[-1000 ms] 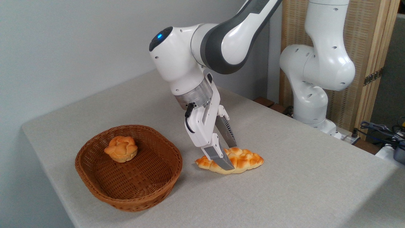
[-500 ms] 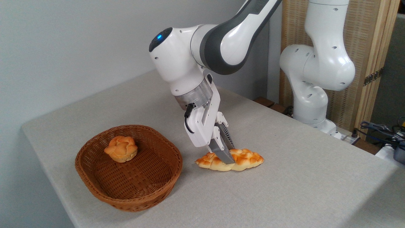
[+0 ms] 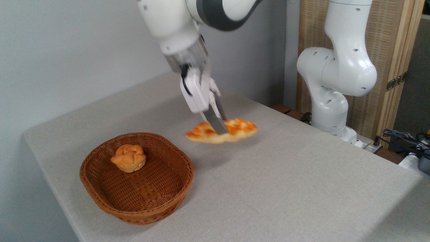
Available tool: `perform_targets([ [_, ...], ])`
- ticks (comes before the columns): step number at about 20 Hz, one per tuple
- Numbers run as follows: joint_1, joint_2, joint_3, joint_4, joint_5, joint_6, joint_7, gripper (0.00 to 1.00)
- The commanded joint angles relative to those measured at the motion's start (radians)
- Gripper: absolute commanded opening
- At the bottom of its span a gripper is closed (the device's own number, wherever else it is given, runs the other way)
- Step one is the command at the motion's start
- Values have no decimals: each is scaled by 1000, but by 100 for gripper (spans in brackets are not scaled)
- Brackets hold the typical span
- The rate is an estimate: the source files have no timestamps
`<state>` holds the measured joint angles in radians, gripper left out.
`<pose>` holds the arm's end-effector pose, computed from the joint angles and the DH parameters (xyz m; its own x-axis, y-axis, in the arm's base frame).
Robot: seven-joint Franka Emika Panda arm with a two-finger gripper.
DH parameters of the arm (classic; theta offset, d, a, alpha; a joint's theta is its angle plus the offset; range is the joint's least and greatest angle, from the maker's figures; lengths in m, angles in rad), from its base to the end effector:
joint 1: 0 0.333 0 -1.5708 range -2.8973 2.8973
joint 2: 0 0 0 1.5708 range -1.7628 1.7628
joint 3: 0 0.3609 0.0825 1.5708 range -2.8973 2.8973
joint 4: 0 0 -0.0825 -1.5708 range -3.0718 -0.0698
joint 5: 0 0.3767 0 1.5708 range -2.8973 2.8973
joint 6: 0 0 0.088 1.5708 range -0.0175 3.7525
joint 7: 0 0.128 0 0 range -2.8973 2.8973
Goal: Put bread into the basket
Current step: 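Lift the braided roll and carry it over the wicker basket, then lower the braided roll into the basket beside the round bun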
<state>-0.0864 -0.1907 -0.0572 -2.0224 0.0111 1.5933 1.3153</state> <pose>0.4485 -0.0652 0.5402 0.1030 -0.9914 -0.0806 -0.9675 -0.1186 0.2233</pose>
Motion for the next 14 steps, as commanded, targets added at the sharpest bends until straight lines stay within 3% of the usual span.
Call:
perform_targets([
  [1, -3, 102, 14, 148, -123, 98, -222, 6],
  [4, -3, 134, 14, 156, -148, 302, -344, 8],
  [10, -3, 211, 7, 152, -137, 497, -354, 19],
  [11, -3, 221, 4, 151, -135, 510, -352, 29],
  [12, -4, 235, 2, 151, -132, 520, -350, 47],
  [13, -4, 249, 0, 149, -132, 534, -352, 87],
  [14, -4, 261, 0, 149, -131, 543, -349, 100],
])
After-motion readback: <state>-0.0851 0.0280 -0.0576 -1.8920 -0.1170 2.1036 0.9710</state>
